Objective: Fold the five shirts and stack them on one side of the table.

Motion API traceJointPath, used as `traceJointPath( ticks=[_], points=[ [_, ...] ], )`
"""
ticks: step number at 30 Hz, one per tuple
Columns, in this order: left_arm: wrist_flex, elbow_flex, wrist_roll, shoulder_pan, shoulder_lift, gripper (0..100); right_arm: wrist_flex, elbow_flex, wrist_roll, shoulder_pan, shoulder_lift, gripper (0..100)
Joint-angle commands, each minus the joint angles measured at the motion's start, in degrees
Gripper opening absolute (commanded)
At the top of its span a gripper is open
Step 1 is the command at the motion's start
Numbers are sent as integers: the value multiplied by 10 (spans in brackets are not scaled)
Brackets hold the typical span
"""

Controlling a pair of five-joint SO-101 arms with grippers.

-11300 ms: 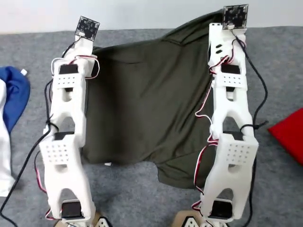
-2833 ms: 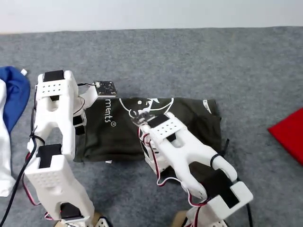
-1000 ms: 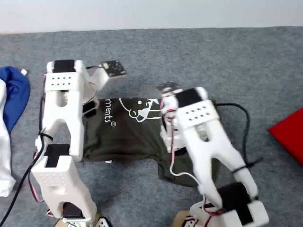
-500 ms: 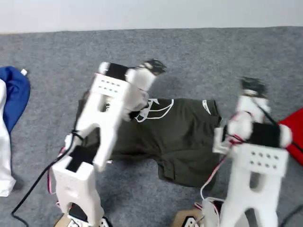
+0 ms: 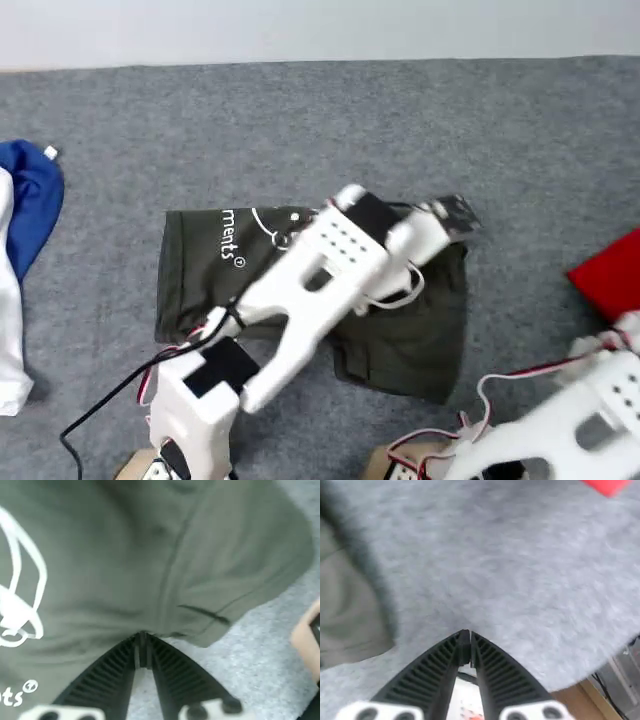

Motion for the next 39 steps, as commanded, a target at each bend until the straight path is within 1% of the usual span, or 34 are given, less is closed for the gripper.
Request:
traceJointPath(
  ticks=[1, 4, 6, 11, 17, 20, 24, 28, 34, 37, 39],
  points=[
    [-10, 13, -20, 47, -4, 4, -13, -4, 44, 53, -16, 10],
    [-25, 26, -34, 81, -4, 6, -11, -4, 74, 75, -16, 10],
    [-29, 27, -55, 91, -4, 12, -11, -4, 83, 86, -16, 10],
    [-38, 31, -91, 91, -4, 95, -9, -4, 84, 93, -16, 11],
    [-60, 65, -130, 98, -4, 109, -8, -4, 81, 92, -16, 11],
    [-91, 105, -151, 102, -4, 118, -8, -4, 81, 93, -17, 11],
    [-130, 144, -152, 103, -4, 180, -8, -4, 81, 93, -20, 11],
    [-149, 161, -164, 103, -3, 204, -8, -4, 80, 90, -17, 12],
    [-145, 160, -173, 98, 73, 210, -8, -4, 80, 89, -16, 13],
    [-124, 116, -172, 84, 87, 209, -8, -4, 80, 89, -16, 13],
    [-130, 101, -172, 76, 98, 209, -8, -4, 80, 89, -16, 13]
  ],
)
